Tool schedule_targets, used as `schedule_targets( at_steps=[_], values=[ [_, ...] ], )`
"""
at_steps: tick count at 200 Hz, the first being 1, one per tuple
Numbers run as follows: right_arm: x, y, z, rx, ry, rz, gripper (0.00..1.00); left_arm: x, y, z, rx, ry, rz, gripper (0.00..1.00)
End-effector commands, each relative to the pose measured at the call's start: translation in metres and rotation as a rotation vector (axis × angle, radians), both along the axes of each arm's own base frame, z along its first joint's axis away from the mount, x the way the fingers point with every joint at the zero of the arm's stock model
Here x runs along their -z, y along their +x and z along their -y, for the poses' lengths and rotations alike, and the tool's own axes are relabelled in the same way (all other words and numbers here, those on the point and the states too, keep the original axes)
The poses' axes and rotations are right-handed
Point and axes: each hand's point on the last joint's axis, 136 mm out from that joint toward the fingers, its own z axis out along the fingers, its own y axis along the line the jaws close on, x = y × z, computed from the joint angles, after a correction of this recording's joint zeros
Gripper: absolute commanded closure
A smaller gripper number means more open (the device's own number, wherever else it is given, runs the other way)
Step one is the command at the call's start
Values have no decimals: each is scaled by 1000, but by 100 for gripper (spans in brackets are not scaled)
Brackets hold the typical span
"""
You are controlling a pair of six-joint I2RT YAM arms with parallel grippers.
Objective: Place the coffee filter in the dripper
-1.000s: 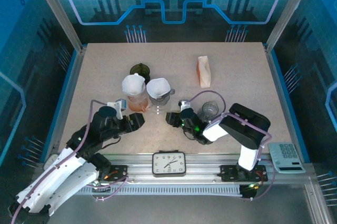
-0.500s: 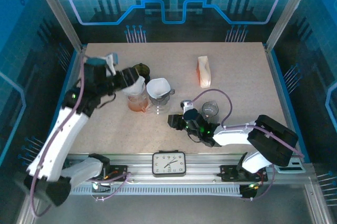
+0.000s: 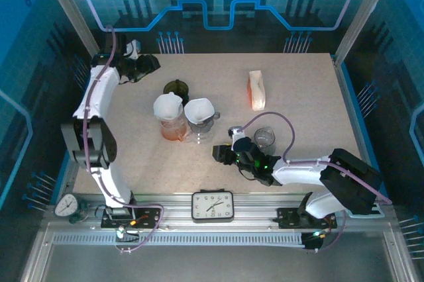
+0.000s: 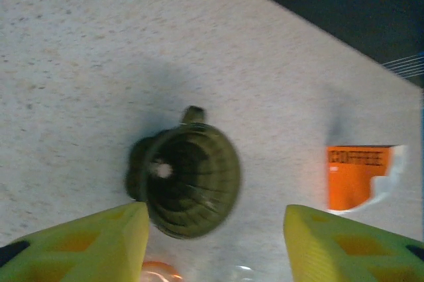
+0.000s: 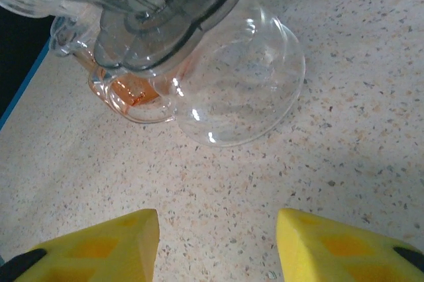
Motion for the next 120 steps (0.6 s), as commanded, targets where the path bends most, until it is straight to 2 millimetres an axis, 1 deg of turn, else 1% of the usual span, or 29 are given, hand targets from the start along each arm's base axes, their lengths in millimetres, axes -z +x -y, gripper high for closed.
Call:
schedule_targets(
  at_steps=[1,23,49,58,76,93,104,120],
  values=[
    [-5,-4,-2,-23,15,14,49,8,2,3,82,-6,-13,37],
    [-5,-3,0,-19,19,10,49,29,8,8,122,-16,-22,32],
    [-4,-1,4,-6,17,3,49,55,5,25,201,-9,-55,25],
    [-3,0,6,2,17,1,49,66,4,33,234,10,-81,25],
    [-1,1,7,8,17,-6,49,86,1,42,274,30,-129,26],
    [1,2,8,12,16,-12,49,102,1,42,271,41,-165,28],
    [1,1,8,10,16,-14,49,109,2,39,263,55,-177,31],
    [1,1,10,14,17,-12,49,114,2,37,255,69,-184,31]
  ],
)
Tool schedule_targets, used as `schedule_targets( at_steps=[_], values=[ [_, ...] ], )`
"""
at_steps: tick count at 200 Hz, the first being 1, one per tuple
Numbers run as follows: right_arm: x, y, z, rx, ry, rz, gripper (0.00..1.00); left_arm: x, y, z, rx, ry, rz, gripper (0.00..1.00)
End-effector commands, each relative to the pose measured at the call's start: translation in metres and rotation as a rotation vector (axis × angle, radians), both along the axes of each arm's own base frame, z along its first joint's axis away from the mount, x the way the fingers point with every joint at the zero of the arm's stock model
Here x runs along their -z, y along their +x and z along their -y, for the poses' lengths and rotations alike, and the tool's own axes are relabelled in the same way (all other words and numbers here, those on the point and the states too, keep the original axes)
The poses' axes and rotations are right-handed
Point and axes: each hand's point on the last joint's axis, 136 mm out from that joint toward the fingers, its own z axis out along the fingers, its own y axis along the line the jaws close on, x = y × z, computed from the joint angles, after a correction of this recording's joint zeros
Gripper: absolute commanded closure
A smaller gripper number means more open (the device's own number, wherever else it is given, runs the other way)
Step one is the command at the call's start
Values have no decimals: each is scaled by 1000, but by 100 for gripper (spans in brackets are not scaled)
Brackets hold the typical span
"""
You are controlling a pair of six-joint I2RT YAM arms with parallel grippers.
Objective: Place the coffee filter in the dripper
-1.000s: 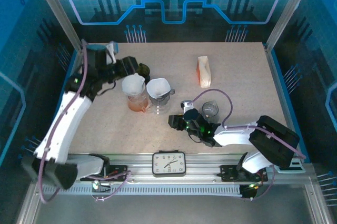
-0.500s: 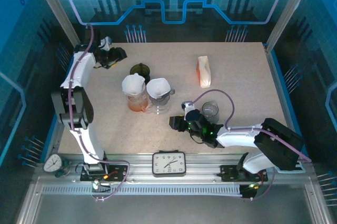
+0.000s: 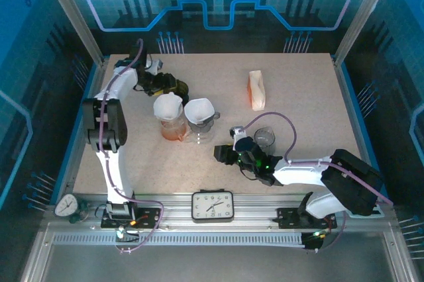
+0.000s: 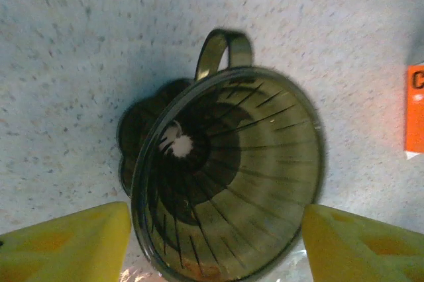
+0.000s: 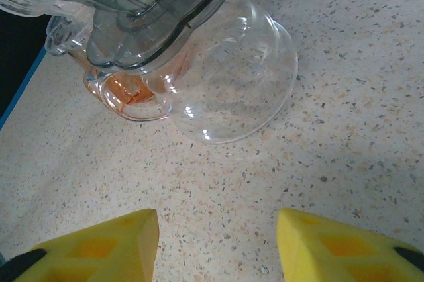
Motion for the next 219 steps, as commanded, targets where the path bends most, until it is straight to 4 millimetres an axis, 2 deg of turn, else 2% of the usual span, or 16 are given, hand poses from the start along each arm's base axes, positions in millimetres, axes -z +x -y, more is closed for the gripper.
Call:
schedule_targets(
  at_steps=[1,18,44,84,151,184,219],
  values=[
    [1,0,5,12,10,-4,49,5,0,-8,10,36,-6,31],
    [2,0,7,18,8,-5,49,10,1,-6,12,44,-10,32],
    [2,0,9,22,9,-8,49,22,2,-4,20,84,-30,40],
    [1,0,10,26,8,-10,48,32,-1,0,37,99,-50,60],
    [-1,2,17,52,-2,-8,47,20,0,-4,24,110,-26,85],
    [-3,2,18,57,-4,-9,47,13,2,-12,-18,109,-14,91],
    [-6,1,20,61,-4,-8,47,-1,5,-29,-81,111,7,93]
  ],
)
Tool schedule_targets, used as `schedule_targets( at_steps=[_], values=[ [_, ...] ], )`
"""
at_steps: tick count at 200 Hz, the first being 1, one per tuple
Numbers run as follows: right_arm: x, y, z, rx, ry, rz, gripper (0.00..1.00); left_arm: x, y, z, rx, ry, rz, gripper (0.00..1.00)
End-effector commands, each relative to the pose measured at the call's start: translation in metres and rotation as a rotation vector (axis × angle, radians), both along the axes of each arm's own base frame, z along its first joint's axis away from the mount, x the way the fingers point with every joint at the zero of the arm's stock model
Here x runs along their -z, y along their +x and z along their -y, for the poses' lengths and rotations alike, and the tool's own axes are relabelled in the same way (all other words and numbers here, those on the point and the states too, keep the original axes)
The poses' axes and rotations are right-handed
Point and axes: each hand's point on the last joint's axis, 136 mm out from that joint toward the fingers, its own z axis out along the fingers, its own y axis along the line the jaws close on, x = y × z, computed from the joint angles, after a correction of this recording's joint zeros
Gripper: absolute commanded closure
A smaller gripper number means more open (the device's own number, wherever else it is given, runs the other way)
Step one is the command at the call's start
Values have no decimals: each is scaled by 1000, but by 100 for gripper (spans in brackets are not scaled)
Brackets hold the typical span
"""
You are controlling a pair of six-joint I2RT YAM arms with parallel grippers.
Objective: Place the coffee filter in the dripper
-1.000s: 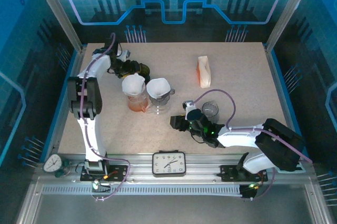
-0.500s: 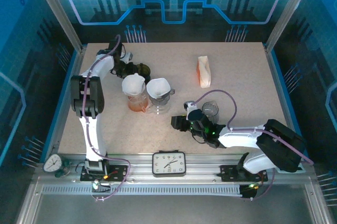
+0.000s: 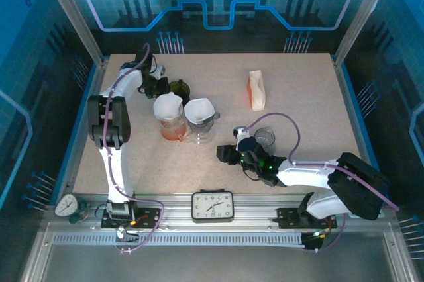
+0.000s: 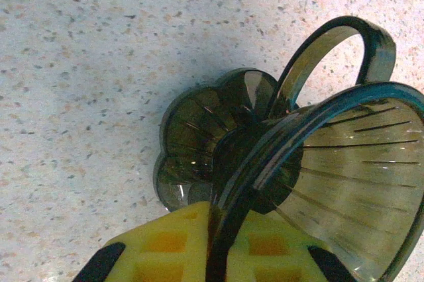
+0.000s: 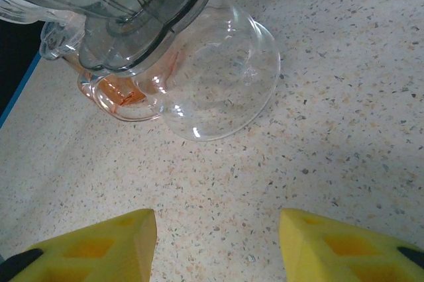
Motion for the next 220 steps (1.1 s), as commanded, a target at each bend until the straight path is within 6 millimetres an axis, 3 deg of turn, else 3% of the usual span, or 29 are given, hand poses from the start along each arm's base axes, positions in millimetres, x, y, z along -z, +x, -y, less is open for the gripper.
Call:
schedule_targets(
  at_steps=[1,63,113,134,181,220],
  values=[
    [-2,2,9,36,-3,0,47,-28,4,-21,-68,20,54,93],
    [-12,3,15,54,-3,16,47,-62,5,-61,-210,33,112,93],
    [-20,2,20,67,1,29,47,-115,0,-96,-368,23,207,93],
    [-22,0,23,75,4,31,47,-147,-5,-104,-414,24,270,93],
    [-33,-2,32,93,0,49,47,-239,-30,-93,-453,-58,442,91],
    [-44,-4,45,112,-33,69,47,-281,-70,-52,-389,-144,507,91]
  ],
)
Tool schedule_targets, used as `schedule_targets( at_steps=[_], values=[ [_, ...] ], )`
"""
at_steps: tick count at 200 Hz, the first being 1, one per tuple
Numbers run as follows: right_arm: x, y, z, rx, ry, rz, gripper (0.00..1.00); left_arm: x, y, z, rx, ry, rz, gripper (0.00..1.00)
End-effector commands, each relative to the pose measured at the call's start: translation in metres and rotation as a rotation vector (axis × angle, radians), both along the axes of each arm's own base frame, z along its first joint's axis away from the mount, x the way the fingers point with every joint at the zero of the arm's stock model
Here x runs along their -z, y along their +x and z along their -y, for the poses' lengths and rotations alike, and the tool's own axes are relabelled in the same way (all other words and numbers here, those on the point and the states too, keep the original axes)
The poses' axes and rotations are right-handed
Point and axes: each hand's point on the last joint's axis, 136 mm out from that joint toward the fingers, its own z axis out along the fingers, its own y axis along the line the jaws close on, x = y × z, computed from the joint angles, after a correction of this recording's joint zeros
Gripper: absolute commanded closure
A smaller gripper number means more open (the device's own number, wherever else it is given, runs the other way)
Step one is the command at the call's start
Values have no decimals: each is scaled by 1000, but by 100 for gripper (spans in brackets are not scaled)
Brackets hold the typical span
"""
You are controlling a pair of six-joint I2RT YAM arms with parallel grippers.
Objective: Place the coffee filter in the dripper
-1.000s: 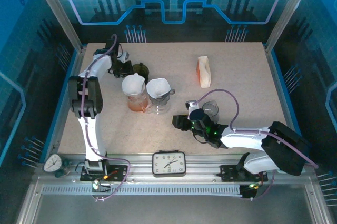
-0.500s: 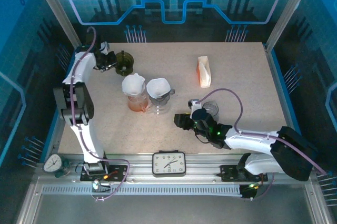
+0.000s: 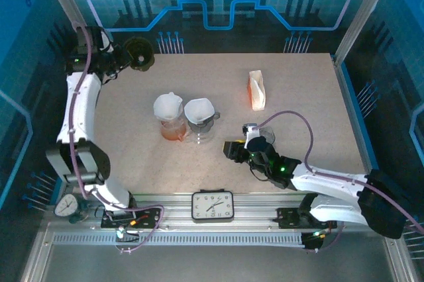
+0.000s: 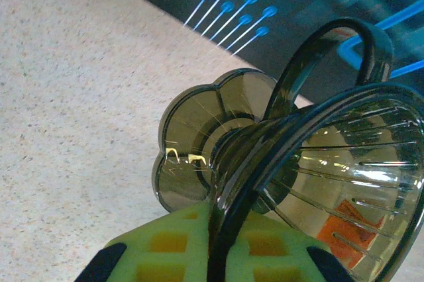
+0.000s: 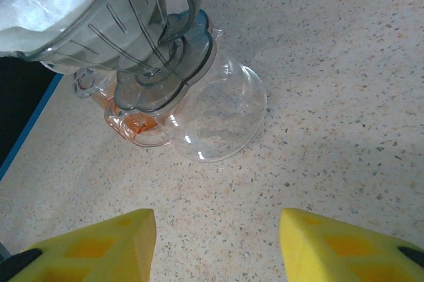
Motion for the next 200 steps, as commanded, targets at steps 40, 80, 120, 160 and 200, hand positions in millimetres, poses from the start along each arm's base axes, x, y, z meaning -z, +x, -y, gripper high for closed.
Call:
schedule_targets(
  at_steps=[40,80,120,160,200],
  values=[
    [-26,-2,33,53,-106,54,46,-50,-88,101,228,-49,129,89],
    [-43,-6,65,109,-195,63,46,-31,-154,149,364,-61,109,88],
    [-32,-3,103,187,-293,-51,46,-2,-210,179,470,-80,60,89],
    [-12,2,133,237,-335,-191,44,32,-241,199,541,-108,-6,89],
    [0,17,153,272,-302,-287,44,77,-256,228,607,-105,-84,89]
  ],
)
